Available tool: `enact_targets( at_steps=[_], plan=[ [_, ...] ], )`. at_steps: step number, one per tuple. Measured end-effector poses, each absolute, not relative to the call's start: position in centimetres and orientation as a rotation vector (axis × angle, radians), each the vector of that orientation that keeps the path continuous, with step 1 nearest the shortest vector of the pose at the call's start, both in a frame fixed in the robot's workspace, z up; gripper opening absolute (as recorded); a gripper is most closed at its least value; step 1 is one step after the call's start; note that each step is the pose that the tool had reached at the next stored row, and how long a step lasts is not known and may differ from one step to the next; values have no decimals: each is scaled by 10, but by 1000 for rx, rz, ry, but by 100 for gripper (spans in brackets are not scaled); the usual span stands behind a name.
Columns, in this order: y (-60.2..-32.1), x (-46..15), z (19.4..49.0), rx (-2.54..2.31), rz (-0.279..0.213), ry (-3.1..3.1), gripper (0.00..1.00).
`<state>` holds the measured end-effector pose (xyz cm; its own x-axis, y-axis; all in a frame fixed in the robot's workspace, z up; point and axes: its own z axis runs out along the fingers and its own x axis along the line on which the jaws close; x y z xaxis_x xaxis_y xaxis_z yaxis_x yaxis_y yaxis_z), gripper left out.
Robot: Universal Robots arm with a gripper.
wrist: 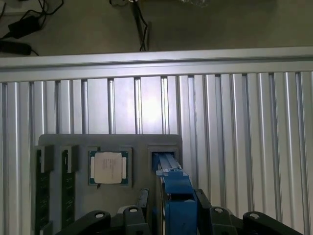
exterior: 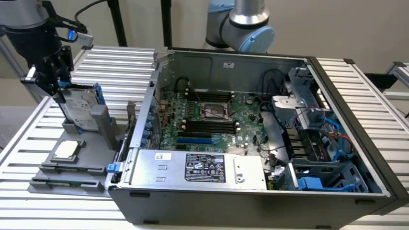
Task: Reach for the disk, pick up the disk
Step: 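Pick up the disk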
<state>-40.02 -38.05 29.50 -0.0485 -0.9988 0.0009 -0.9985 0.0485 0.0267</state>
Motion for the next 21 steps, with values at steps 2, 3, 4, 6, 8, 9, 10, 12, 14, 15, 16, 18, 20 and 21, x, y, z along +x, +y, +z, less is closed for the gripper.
enact_targets(
  at_steps=[2, 3, 4, 6, 8, 9, 10, 12, 14, 15, 16, 18, 20, 21],
  plan=[
    [-381, -400, 295, 2154, -29, -2261, 48],
    [-381, -400, 295, 2154, -28, -2261, 48],
    [-381, -400, 295, 2155, -28, -2262, 48],
    [-381, -400, 295, 2155, -26, -2262, 48],
    [-381, -400, 295, 2155, -26, -2262, 48],
    [-381, -400, 295, 2155, -26, -2262, 48],
    [-381, -400, 295, 2155, -26, -2262, 48],
    [-380, -400, 295, 2156, -25, -2263, 48],
    [-379, -400, 295, 2157, -25, -2262, 48],
    [-379, -400, 295, 2159, -25, -2260, 48],
    [-378, -400, 295, 2162, -25, -2257, 48],
    [-377, -400, 295, 2170, -24, -2249, 48],
    [-377, -400, 295, 2178, -24, -2242, 48],
    [-377, -401, 295, 2181, -25, -2238, 48]
  ],
)
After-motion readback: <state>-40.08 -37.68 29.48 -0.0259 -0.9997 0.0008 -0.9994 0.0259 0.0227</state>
